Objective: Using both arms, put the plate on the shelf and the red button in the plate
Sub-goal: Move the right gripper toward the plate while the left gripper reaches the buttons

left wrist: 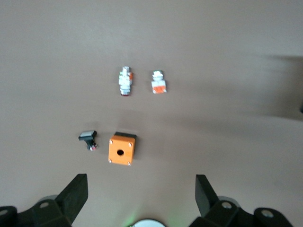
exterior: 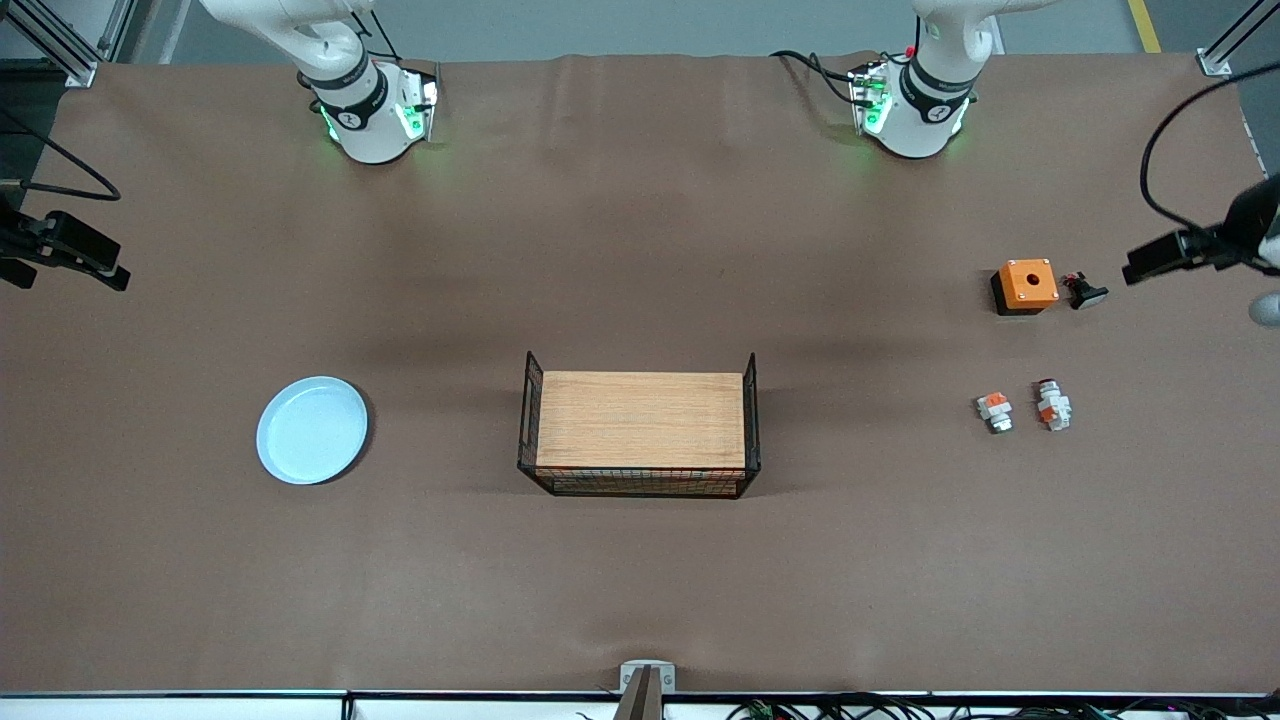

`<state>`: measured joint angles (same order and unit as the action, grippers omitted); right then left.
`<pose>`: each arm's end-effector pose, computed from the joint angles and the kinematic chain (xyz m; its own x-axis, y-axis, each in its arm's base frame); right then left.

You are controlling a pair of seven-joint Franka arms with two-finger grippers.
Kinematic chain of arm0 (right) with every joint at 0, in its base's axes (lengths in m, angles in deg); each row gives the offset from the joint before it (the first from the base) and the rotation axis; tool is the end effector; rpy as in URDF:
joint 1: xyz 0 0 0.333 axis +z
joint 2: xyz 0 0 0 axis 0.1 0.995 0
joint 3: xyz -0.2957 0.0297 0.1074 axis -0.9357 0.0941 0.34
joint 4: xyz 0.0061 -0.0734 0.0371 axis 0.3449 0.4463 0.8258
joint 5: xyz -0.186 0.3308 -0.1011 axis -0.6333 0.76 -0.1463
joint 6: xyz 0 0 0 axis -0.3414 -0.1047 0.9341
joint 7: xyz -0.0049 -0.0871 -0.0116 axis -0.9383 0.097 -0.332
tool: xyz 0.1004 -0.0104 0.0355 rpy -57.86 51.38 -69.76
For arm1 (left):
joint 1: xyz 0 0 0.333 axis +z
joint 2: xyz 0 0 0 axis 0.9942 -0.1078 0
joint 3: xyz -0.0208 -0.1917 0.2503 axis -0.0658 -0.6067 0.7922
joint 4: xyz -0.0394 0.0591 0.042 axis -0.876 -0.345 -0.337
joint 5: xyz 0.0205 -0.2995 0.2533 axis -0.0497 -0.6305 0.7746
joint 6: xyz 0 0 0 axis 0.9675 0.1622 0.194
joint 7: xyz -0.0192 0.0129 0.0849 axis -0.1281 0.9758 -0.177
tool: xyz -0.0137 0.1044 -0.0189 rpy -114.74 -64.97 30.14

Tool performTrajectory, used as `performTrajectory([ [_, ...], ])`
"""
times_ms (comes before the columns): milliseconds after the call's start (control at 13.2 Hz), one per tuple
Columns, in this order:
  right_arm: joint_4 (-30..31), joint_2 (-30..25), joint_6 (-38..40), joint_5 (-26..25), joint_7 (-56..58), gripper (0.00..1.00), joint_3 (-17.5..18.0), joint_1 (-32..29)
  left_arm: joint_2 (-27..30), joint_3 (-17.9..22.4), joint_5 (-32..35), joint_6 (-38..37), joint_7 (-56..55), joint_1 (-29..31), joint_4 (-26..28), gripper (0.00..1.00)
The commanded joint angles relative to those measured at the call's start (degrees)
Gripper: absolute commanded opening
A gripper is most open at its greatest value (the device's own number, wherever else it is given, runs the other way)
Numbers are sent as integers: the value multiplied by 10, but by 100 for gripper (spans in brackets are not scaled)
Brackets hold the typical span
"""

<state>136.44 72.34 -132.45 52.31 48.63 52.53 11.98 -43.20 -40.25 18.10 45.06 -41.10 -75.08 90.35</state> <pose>0.5633 -0.0248 0.6468 0.9990 -0.0335 0.0292 -0.0339 -0.9994 0.0120 0.5748 0.0305 0.5782 0.9810 0.1544 -0.1174 0.1471 -0.9868 -0.0684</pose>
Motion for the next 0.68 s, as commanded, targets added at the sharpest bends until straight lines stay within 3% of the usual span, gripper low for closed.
performTrajectory([
  [0,-18,17,8,-2,5,100,0,2,8,-1,14,104,8,11,93,100],
  [303,-11,39,13,-20,7,100,0,0,3,-1,28,292,10,42,246,100],
  [605,8,91,-3,-22,42,100,-1,-26,-45,-2,42,417,10,75,309,100],
])
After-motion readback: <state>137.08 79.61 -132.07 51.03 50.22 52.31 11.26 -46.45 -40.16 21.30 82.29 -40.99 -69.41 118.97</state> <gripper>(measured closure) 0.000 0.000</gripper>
